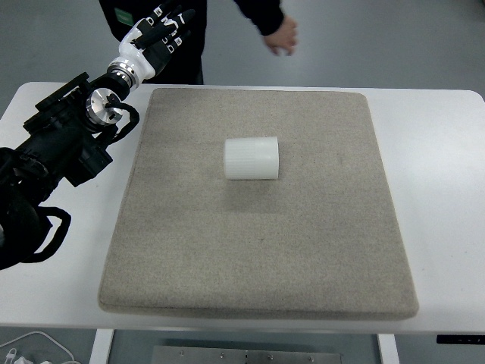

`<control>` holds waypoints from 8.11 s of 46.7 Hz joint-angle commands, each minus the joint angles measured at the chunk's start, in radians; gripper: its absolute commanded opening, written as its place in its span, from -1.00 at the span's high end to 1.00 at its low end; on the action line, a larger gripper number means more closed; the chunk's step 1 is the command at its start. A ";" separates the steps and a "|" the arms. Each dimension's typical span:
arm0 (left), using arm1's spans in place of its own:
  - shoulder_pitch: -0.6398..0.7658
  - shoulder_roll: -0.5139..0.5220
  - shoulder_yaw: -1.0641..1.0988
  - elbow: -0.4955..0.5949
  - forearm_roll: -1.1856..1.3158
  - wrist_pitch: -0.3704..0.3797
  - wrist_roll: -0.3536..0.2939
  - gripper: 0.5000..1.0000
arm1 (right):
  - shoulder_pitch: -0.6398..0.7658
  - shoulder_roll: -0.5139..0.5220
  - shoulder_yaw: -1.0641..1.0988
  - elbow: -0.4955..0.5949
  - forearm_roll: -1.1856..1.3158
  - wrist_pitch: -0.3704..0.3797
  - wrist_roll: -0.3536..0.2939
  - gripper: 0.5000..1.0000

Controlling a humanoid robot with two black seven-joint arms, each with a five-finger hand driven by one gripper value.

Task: Flip white cup upright
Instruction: 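Raise the left hand and swing it over the mat toward the cup, then lower the left hand onto the white cup lying on its side, then close the left hand fingers around the cup's body, then lift the cup with the left hand and rotate it upward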

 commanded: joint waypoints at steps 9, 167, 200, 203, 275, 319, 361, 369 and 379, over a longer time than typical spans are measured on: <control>0.000 0.002 -0.011 -0.001 -0.002 0.000 0.000 -0.98 | 0.000 0.000 0.000 0.000 0.000 0.000 0.000 -0.71; -0.043 0.473 0.120 -1.212 1.314 0.175 0.483 -0.94 | 0.000 0.000 0.000 0.000 0.000 0.000 0.000 -0.71; 0.009 0.292 0.124 -1.104 1.534 0.183 0.469 -0.93 | 0.000 0.000 0.000 0.000 0.000 0.000 0.000 -0.71; 0.012 0.281 0.127 -1.100 1.534 0.183 0.469 -0.93 | 0.000 0.000 0.000 0.000 0.000 0.000 0.000 -0.71; 0.012 0.207 0.179 -1.008 1.605 0.175 0.472 0.48 | 0.000 0.000 0.000 0.000 0.000 0.001 0.000 -0.71; 0.081 0.218 -0.185 -0.936 1.272 0.184 0.328 0.63 | 0.000 0.000 0.000 0.000 -0.002 0.000 0.000 -0.71; 0.290 0.160 -0.288 -0.787 1.236 0.233 -0.212 0.65 | 0.000 0.000 0.000 0.000 0.000 0.000 0.000 -0.71; 0.313 0.137 -0.282 -0.750 1.238 0.281 -0.327 0.69 | 0.000 0.000 0.000 0.000 0.000 0.000 0.000 -0.71; 0.351 0.132 -0.278 -0.713 1.246 0.298 -0.440 0.77 | 0.000 0.000 0.000 0.000 -0.002 0.000 0.000 -0.71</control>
